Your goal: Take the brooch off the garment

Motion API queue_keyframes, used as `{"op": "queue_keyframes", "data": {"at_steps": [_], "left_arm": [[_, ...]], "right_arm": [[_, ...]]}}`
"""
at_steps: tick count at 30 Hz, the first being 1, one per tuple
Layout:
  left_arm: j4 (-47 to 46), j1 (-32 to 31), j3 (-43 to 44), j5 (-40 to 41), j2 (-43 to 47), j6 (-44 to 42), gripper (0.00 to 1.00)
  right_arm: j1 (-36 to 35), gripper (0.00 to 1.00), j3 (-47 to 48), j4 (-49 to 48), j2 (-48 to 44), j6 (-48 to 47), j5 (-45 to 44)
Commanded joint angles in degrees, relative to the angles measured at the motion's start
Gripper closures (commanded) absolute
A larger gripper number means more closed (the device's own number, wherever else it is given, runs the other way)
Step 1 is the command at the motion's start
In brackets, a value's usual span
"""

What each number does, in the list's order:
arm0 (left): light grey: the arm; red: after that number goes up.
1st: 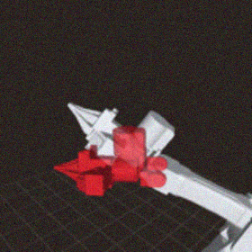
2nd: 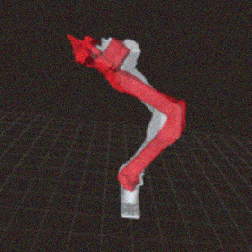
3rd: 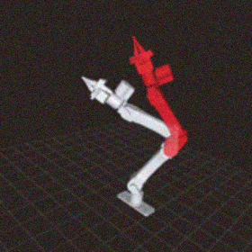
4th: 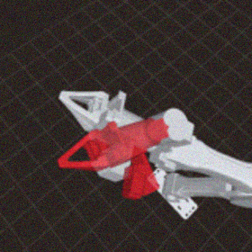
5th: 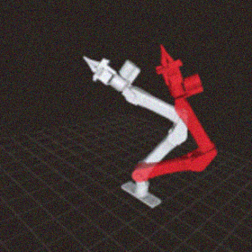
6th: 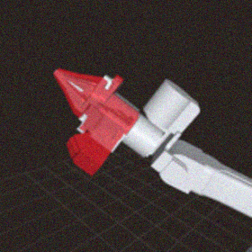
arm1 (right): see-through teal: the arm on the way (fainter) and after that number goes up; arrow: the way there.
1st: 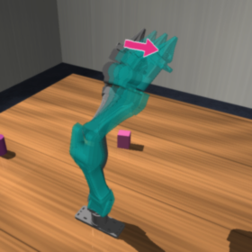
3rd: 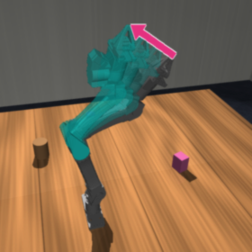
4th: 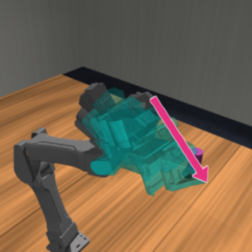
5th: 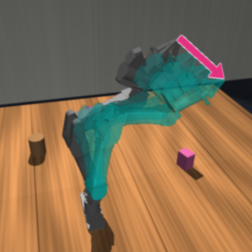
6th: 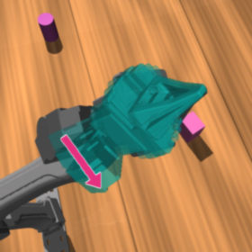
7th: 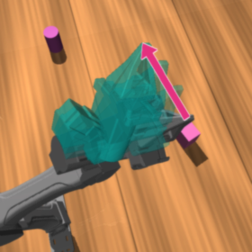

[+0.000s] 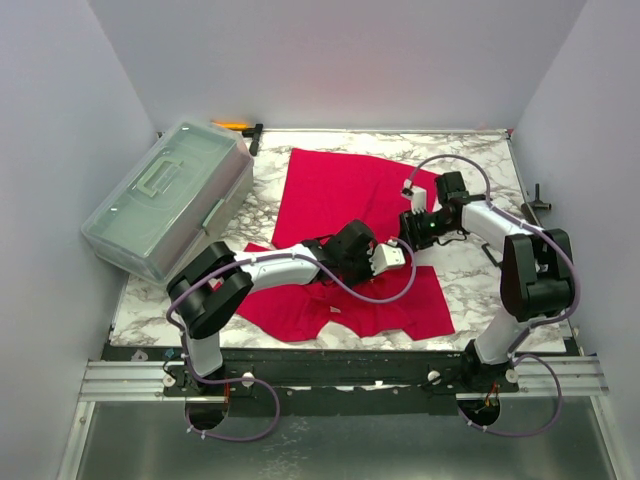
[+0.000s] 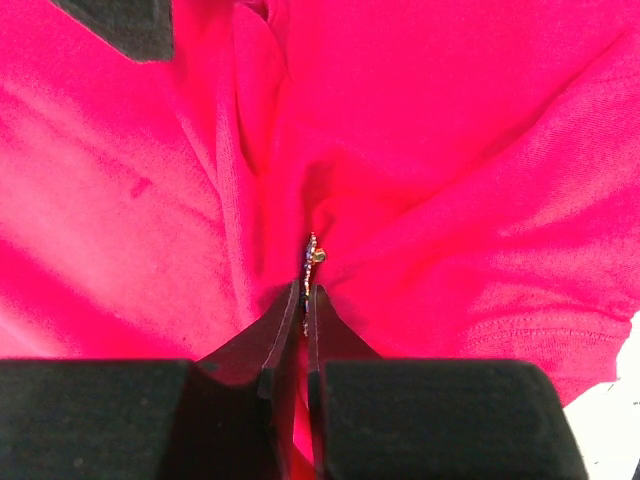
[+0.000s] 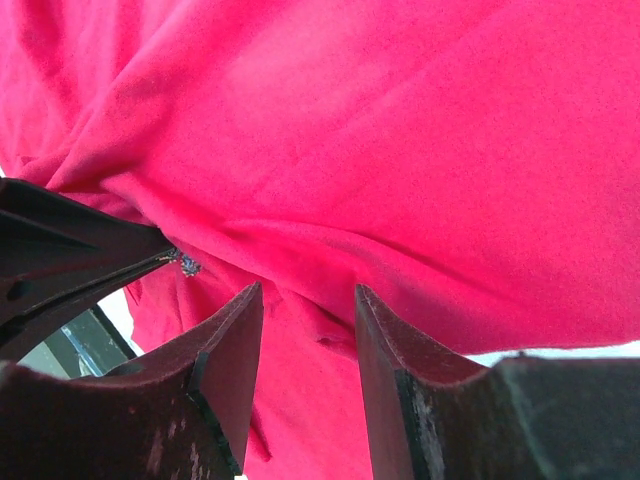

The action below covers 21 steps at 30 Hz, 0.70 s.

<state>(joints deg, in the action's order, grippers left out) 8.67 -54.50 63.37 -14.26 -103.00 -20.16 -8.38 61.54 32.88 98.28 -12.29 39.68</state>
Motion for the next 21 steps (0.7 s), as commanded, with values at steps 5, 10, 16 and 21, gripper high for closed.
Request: {"op": "queue_keyframes", "data": {"at_steps": [5,10,16,21], "left_arm": [[1.26,-0.12,1.34,-2.92,-0.62,0.39,1.0],[3.65,1.07,3.05,-5.88,2.11,-0.22,1.0],[8.91,3.13,6.06,-11.8,4.15,-2.54,1.0],[11.57,5.33,8.9,-15.96,4.2,-2.78,1.0]], "right_arm": [[1.0,0.54,-0.21,1.66,-3.8,-2.31,1.1],[1.0,0.55,-2.11,1.08,-7.06,-4.47,6.01],[1.01,0.55,-5.9,-0.2,-10.25,-7.16,16.26],[1.0,0.51,-7.94,-0.81,-10.77,-10.14,24.07]]}}
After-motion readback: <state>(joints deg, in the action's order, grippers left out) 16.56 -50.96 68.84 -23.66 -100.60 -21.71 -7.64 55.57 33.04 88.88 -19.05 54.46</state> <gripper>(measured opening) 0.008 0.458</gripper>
